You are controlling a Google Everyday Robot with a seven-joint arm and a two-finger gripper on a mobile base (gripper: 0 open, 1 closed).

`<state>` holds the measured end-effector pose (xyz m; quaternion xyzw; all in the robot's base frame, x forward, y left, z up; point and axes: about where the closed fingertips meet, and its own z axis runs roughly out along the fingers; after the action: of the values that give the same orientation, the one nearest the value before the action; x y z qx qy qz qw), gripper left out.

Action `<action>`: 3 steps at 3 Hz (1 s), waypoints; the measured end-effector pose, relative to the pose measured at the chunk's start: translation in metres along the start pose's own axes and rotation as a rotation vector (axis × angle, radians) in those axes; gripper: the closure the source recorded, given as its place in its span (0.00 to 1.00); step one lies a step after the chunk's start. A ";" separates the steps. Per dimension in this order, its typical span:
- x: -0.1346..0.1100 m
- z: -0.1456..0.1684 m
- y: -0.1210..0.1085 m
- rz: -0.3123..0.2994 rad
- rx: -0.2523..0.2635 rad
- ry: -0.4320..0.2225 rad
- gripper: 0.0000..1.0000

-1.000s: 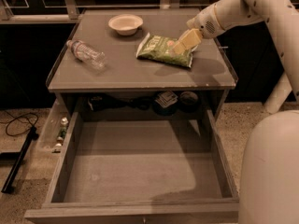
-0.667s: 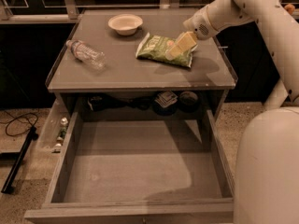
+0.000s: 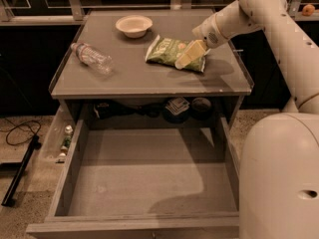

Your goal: Place green jalapeno chip bag into top drawer

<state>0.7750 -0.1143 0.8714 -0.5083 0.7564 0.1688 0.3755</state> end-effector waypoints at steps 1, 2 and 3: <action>0.005 0.010 -0.001 0.009 -0.021 0.005 0.00; 0.010 0.016 0.000 0.010 -0.035 0.021 0.00; 0.010 0.017 0.000 0.010 -0.036 0.022 0.19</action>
Offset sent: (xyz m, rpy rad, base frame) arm 0.0095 -0.0030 -0.0177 -0.0240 0.0496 0.0187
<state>0.7800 -0.1103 0.8532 -0.5132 0.7597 0.1785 0.3571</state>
